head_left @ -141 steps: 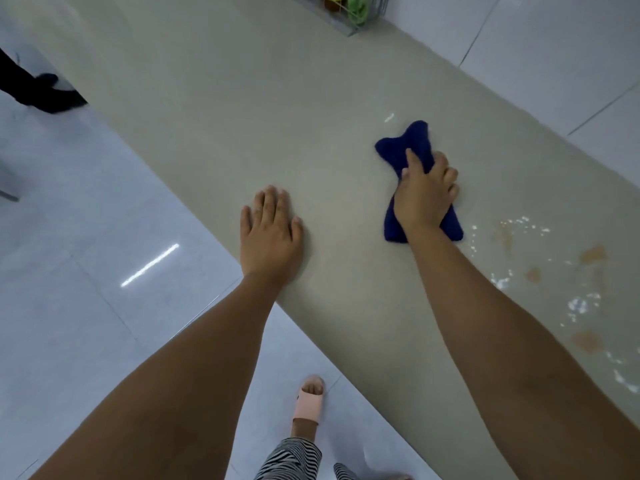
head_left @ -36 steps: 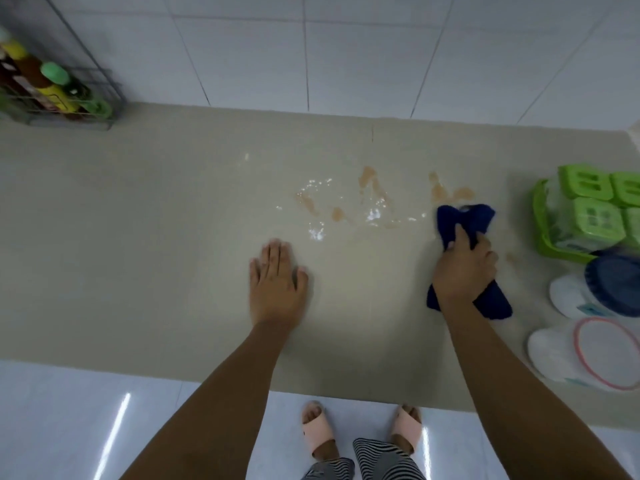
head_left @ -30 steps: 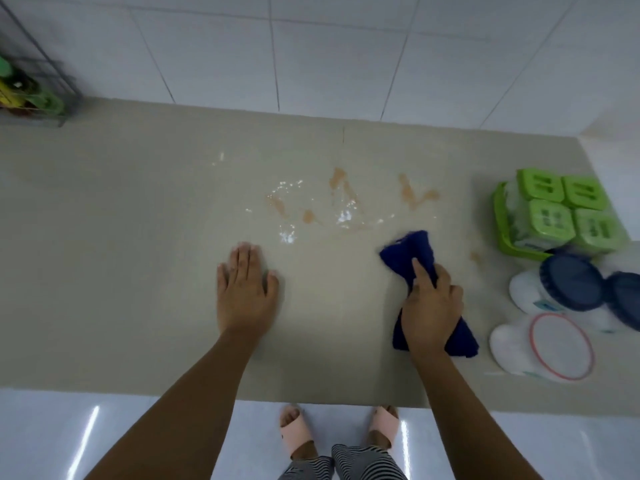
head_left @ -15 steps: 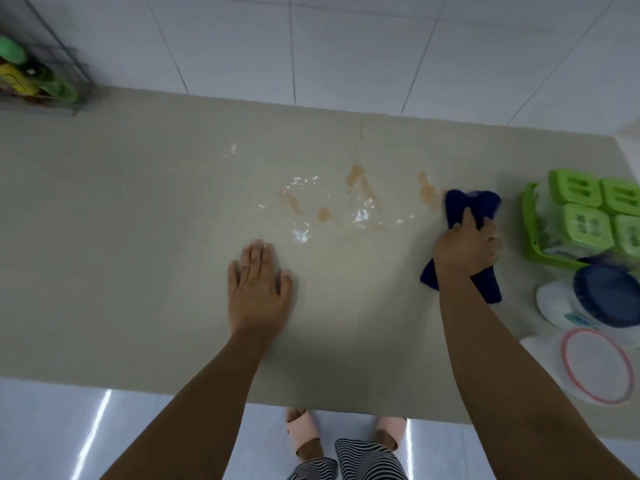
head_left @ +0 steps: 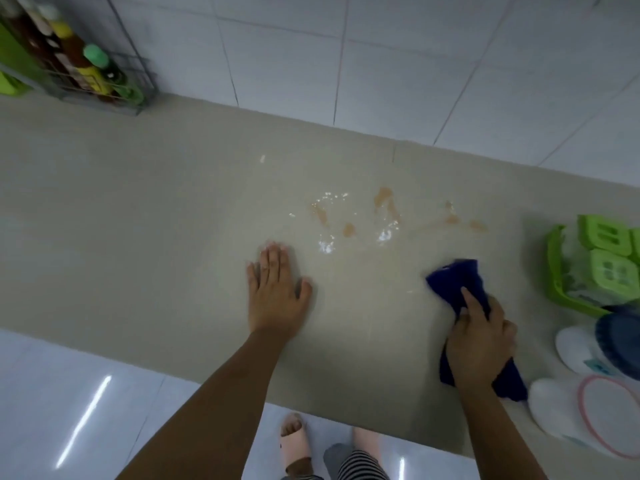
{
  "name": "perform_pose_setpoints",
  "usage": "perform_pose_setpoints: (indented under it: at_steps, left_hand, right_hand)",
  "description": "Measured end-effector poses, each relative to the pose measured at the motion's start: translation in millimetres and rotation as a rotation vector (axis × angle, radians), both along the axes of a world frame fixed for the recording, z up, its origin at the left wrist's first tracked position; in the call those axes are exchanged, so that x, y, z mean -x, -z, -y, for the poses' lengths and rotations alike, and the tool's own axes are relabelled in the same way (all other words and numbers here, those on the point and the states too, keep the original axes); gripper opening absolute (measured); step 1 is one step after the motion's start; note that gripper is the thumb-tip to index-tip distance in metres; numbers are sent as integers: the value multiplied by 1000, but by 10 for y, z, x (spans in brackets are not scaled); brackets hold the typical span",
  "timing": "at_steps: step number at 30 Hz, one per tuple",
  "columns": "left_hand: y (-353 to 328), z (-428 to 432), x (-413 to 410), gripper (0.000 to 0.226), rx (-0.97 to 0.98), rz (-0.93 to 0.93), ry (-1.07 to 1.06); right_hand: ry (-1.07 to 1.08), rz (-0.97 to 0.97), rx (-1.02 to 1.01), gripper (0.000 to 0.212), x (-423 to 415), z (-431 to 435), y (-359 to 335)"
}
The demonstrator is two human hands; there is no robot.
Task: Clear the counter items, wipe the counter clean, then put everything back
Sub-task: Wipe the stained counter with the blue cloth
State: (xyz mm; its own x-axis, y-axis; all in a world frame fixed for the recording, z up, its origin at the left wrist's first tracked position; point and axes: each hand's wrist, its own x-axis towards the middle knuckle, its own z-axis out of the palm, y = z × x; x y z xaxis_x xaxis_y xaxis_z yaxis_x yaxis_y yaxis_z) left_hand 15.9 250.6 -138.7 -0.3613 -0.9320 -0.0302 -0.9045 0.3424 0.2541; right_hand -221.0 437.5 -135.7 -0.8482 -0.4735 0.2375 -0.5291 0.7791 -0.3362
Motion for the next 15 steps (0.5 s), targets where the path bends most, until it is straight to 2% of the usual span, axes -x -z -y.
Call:
perform_pose_setpoints:
  at_steps: [5, 8, 10, 13, 15]
  left_hand:
    - [43, 10, -1, 75, -29, 16, -16]
    - [55, 17, 9, 74, -40, -15, -31]
    - [46, 12, 13, 74, -38, -24, -48]
    - [21, 15, 25, 75, -44, -15, -98]
    - [11, 8, 22, 76, -58, -6, -139]
  right_hand:
    - [227, 102, 9, 39, 889, 709, -36]
    - [301, 240, 4, 41, 1172, 1317, -117]
    - [206, 281, -42, 42, 1062, 1662, -137]
    - [-149, 197, -43, 40, 587, 1879, -115]
    - [-396, 152, -31, 39, 197, 1719, -77]
